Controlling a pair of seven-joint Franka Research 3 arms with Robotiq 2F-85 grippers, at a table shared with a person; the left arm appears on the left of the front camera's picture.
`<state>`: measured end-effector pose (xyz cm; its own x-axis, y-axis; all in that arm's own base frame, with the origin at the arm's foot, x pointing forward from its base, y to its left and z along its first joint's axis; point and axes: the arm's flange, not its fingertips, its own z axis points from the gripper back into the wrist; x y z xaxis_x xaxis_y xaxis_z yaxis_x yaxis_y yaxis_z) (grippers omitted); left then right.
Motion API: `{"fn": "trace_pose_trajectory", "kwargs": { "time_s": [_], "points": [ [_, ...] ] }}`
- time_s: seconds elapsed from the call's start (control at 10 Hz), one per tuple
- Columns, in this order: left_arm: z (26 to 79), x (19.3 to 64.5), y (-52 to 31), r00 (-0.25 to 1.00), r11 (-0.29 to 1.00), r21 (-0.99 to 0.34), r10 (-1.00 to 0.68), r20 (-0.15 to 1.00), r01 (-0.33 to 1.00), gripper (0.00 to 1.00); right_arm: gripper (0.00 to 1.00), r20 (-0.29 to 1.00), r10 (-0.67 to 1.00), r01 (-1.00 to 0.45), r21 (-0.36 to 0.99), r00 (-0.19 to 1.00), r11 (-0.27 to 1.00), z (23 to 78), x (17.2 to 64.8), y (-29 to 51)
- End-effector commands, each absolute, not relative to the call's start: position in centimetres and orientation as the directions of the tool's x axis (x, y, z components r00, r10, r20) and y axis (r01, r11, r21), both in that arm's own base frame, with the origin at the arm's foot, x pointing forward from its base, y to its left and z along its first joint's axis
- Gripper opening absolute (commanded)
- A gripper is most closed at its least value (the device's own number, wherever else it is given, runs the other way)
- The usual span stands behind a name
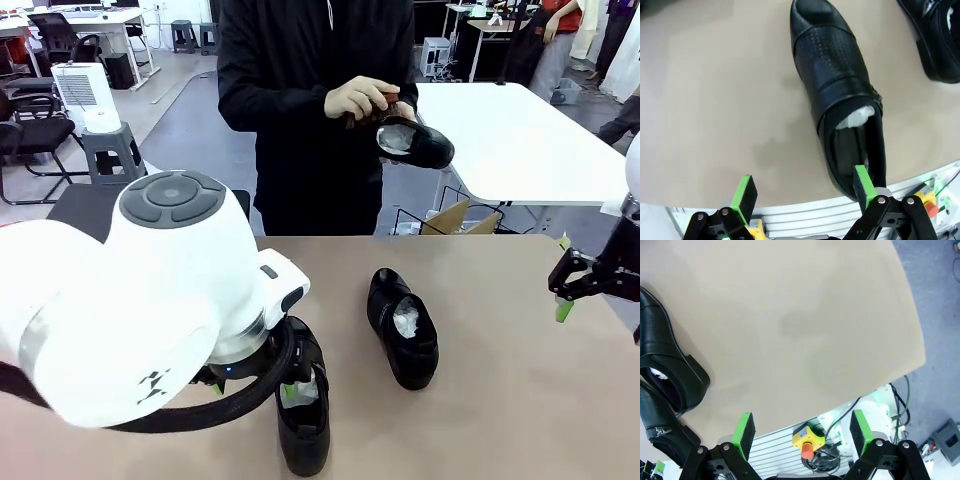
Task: Organize the shoes by placing them on the stand.
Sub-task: Place the Shoe from the middle of the table onto the Shoes Stand.
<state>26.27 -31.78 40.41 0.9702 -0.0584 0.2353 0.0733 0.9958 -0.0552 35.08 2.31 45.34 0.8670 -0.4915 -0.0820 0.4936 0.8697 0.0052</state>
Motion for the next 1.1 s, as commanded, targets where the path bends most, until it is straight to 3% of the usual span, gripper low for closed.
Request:
{"fn": "trace_pose_trajectory", "kwargs": {
  "time_s": [0.0, 0.6, 0.8, 1.0],
  "points": [
    [39.2, 27.4, -32.9, 0.974, 0.999, -0.044, -0.017, 0.225, 0.027, 1.00, 1.00, -0.082, -0.506, 0.508, 0.008, 0.859, 0.861, 45.4, 35.0, 2.5],
    [35.6, 27.9, -34.0, 0.993, 1.000, -0.012, -0.017, 0.113, 0.019, 0.98, 1.00, -0.082, -0.506, 0.508, 0.008, 0.859, 0.861, 45.4, 35.0, 2.5],
    [34.7, 27.9, -34.1, 0.993, 1.000, -0.001, -0.018, 0.116, 0.018, 0.72, 1.00, -0.082, -0.506, 0.508, 0.008, 0.859, 0.861, 45.4, 35.0, 2.5],
    [34.4, 28.1, -34.2, 0.995, 0.999, -0.030, -0.009, 0.102, 0.012, 0.39, 1.00, -0.082, -0.506, 0.508, 0.008, 0.859, 0.861, 45.4, 35.0, 2.5]
  ]
}}
